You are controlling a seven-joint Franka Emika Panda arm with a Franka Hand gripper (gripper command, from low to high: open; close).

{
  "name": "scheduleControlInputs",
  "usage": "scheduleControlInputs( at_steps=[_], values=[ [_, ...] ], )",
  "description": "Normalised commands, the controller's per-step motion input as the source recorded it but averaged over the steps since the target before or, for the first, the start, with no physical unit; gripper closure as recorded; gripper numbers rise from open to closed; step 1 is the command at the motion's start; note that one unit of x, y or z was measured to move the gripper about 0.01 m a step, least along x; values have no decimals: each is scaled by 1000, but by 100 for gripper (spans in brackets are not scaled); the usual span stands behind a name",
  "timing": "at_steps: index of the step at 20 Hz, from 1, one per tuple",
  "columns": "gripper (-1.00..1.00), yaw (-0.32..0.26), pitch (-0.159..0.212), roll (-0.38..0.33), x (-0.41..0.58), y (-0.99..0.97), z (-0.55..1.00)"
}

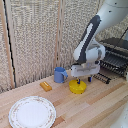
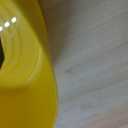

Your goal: Notice the yellow vessel located before you. Bring your fastener close to the yellow vessel and smoothly hold it. Transfer the yellow vessel above the white plating and let go of your hold on it, then set the vessel on the plating.

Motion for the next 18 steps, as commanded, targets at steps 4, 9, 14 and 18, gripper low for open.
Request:
scheduleControlInputs(
  at_steps=[4, 9, 14, 18],
  values=[
    [100, 33, 0, -21, 4, 0, -219],
    [100, 7, 7, 0, 0, 18, -82],
    [100, 3, 1, 0, 87, 134, -6],
    [100, 2, 0, 0, 103, 47, 60]
  ],
)
